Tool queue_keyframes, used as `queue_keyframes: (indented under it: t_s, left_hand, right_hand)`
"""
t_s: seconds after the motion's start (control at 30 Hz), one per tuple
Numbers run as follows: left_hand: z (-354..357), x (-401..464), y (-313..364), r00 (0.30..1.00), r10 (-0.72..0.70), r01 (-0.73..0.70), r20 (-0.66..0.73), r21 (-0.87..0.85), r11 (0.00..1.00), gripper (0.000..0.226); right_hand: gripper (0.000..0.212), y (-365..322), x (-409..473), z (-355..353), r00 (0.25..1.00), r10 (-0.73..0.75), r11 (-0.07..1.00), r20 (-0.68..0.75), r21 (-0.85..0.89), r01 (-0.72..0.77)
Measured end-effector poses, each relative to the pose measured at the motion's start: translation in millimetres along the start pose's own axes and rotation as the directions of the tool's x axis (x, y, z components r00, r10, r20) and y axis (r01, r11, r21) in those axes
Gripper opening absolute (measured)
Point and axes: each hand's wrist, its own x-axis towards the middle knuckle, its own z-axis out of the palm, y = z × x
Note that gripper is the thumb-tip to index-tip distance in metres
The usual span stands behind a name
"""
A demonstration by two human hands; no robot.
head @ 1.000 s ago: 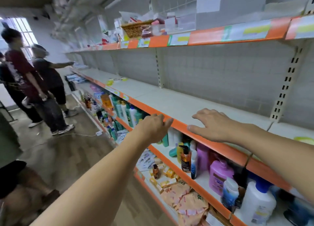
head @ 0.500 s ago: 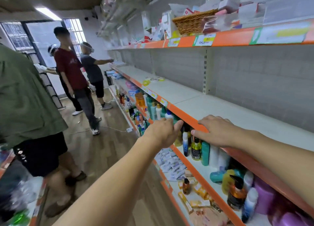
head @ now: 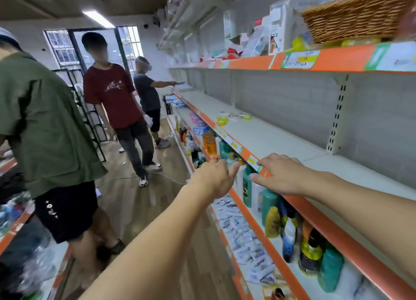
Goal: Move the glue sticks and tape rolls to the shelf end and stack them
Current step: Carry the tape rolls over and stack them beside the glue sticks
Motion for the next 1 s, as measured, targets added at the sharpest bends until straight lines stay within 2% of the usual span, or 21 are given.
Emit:
queue_keyframes:
  t_s: [0.3, 0.47, 0.6, 0.73, 1.0]
  left_hand:
    - [7, 156, -88, 0.999, 0.034, -0.035, 0.016, 0.050, 0.998, 0.063]
    - [15, 252, -133, 0.988, 0.104, -0.119, 0.111, 0.137, 0.983, 0.065]
    - [16, 314, -146, 0.980, 0.156, -0.167, 0.123, 0.089, 0.982, 0.063]
    - [28, 374, -159, 0.970, 0.184, -0.200, 0.161, 0.090, 0.976, 0.064]
    - [42, 501, -176, 0.954, 0.222, -0.242, 0.204, 0.080, 0.967, 0.064]
  right_hand:
    - [0.057, -9, 168, 28, 0.998, 0.061, 0.998, -0.002, 0.018, -0.061]
    - [0.061, -9, 253, 51, 0.991, 0.120, 0.991, 0.053, 0.052, -0.123]
    - [0.058, 1, 309, 54, 0.978, 0.195, 0.977, 0.075, 0.073, -0.201]
    - [0.070, 19, 369, 59, 0.964, 0.257, 0.964, 0.063, 0.054, -0.260]
    - [0.072, 59, 491, 74, 0.948, 0.304, 0.950, 0.095, 0.038, -0.309]
